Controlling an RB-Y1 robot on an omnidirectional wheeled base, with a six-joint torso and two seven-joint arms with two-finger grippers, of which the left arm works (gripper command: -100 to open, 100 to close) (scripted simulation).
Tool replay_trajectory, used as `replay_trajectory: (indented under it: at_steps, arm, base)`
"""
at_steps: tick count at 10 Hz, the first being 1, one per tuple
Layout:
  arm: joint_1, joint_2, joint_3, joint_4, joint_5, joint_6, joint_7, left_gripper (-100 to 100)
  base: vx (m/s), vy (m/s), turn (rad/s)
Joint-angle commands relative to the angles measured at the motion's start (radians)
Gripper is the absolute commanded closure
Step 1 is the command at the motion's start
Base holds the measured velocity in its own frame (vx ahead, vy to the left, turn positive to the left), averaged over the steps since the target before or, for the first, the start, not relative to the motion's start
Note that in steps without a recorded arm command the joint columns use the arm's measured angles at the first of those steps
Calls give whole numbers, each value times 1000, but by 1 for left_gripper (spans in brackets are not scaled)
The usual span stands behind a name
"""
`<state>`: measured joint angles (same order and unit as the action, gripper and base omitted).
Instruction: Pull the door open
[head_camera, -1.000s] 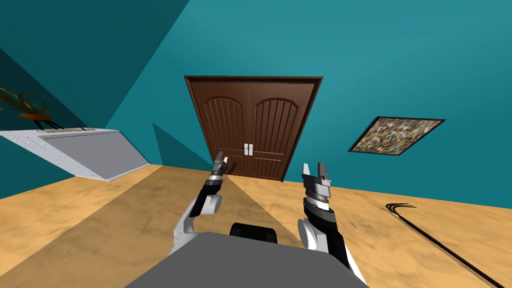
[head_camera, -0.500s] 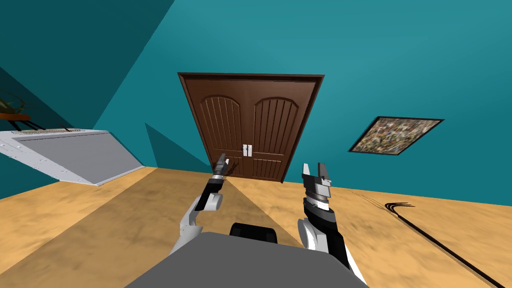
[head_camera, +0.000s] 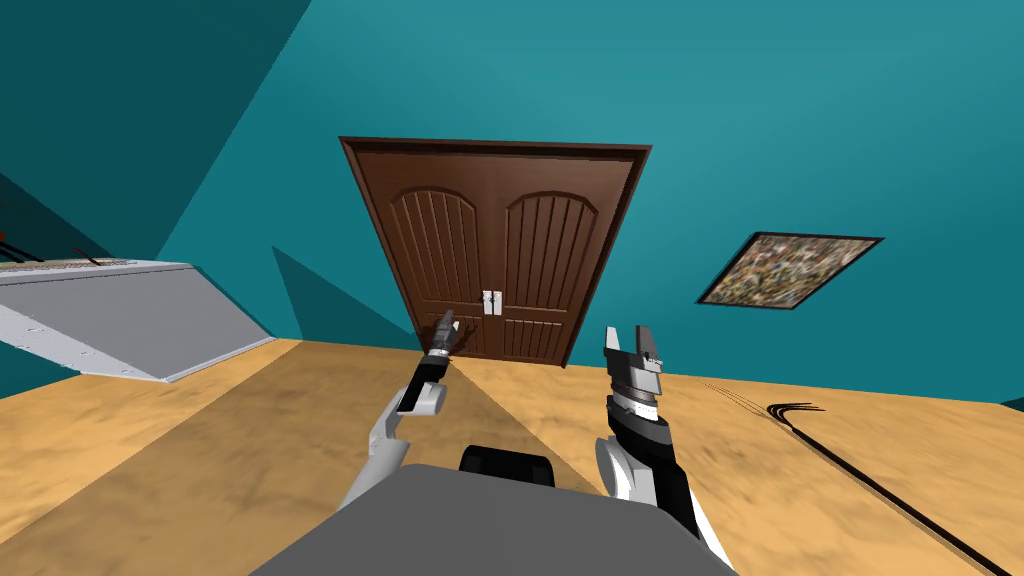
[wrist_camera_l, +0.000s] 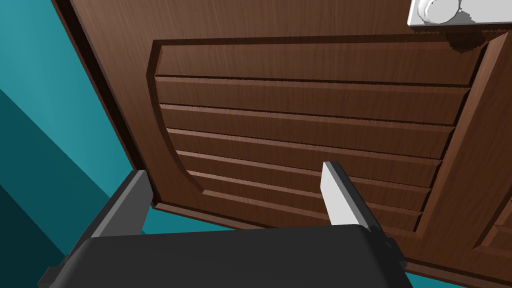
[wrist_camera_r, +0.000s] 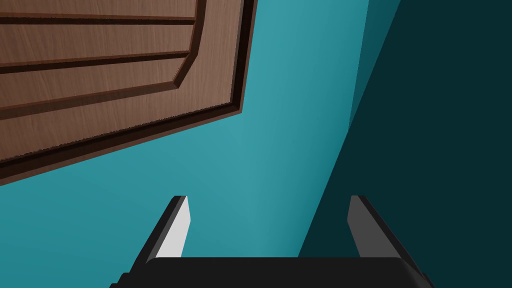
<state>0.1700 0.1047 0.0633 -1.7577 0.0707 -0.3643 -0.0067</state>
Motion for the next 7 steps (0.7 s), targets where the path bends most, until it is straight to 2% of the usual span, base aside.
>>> replay_trajectory:
  at_steps: [1, 3, 4, 6, 7]
  arm:
    - [-26, 3, 4, 50, -1, -1, 4, -100]
    - [-59, 12, 12, 125, 0, 1, 13, -100]
    - [-59, 12, 12, 132, 0, 1, 13, -100]
    - [-92, 21, 20, 192, 1, 3, 22, -100]
    - [-92, 21, 20, 201, 1, 3, 22, -100]
  base:
    - [87, 16, -53]
    - [93, 19, -47]
    - [67, 24, -16]
    - [77, 13, -42]
    - [54, 9, -14]
